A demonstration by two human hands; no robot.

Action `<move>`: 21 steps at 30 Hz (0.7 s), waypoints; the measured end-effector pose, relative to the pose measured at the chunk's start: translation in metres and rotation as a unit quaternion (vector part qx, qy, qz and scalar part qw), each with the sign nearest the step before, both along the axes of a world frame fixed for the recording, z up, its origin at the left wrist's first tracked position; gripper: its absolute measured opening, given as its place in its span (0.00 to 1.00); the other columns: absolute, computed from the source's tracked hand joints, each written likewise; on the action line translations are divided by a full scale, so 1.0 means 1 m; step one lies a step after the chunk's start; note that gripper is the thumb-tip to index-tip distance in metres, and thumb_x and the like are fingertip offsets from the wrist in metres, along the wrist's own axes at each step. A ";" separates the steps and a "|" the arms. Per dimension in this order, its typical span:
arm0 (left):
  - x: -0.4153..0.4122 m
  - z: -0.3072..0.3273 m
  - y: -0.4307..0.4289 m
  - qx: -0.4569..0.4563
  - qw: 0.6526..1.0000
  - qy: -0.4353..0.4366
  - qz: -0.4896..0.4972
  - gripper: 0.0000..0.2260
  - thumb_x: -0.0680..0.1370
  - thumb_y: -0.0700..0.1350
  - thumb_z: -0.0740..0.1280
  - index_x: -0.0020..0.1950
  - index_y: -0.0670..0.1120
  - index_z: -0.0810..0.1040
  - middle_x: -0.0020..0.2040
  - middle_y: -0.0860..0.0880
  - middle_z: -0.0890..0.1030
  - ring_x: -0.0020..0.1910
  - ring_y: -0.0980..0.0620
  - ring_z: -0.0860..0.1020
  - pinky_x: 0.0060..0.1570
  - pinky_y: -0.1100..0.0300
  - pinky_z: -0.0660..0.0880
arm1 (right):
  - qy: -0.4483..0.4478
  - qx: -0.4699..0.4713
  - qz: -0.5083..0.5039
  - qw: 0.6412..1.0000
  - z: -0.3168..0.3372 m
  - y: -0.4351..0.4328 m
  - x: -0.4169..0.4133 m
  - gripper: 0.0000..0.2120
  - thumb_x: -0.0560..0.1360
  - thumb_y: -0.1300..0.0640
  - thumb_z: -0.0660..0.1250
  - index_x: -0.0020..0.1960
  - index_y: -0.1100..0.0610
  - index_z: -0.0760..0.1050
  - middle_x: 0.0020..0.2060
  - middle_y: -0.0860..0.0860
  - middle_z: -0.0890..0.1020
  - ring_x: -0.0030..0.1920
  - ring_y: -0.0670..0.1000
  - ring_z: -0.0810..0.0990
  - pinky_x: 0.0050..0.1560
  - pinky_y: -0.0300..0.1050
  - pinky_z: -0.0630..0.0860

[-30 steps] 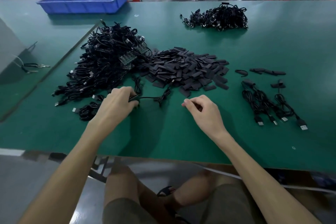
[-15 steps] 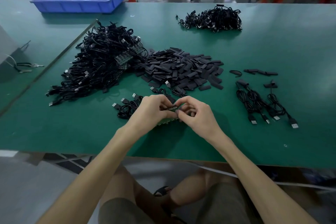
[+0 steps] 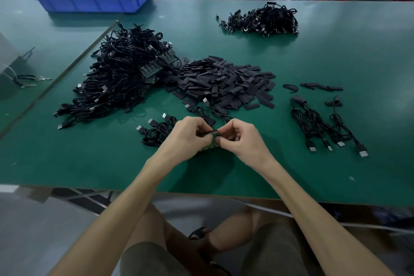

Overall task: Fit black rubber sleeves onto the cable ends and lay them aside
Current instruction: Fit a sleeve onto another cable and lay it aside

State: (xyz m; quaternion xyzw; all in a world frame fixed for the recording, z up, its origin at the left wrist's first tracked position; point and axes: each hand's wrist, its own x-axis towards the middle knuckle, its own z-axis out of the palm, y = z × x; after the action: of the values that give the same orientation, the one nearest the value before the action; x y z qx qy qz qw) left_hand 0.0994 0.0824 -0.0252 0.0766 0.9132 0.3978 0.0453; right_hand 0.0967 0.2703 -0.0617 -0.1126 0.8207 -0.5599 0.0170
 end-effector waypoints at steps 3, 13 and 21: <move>0.000 0.001 0.003 0.010 1.000 -0.007 0.022 0.03 0.75 0.46 0.75 0.43 0.53 0.83 0.38 0.55 0.84 0.36 0.60 0.82 0.35 0.67 0.77 | -0.008 0.011 -0.003 1.000 -0.002 -0.001 -0.001 0.07 0.73 0.59 0.78 0.46 0.52 0.80 0.35 0.43 0.83 0.34 0.38 0.77 0.39 0.35 0.73; 0.006 -0.002 0.016 -0.027 0.997 0.043 0.065 0.02 0.79 0.43 0.70 0.48 0.50 0.80 0.43 0.55 0.82 0.43 0.56 0.80 0.44 0.57 0.79 | -0.002 -0.031 -0.041 0.999 0.001 -0.001 0.000 0.07 0.75 0.62 0.75 0.46 0.53 0.78 0.38 0.47 0.82 0.37 0.41 0.77 0.42 0.39 0.77; 0.005 0.003 -0.032 -0.140 0.971 0.152 0.118 0.01 0.82 0.43 0.67 0.52 0.46 0.77 0.45 0.51 0.82 0.42 0.50 0.79 0.41 0.52 0.75 | -0.017 -0.136 -0.099 0.986 0.003 0.005 -0.002 0.07 0.80 0.61 0.69 0.55 0.53 0.82 0.38 0.42 0.81 0.36 0.40 0.75 0.41 0.34 0.72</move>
State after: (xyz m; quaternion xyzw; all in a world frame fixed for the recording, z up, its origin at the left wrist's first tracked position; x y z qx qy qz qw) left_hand 0.1049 0.0507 -0.0225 0.0208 0.9586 0.2521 -0.1306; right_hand 0.0942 0.2755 -0.0590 -0.0224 0.7433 -0.6674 -0.0402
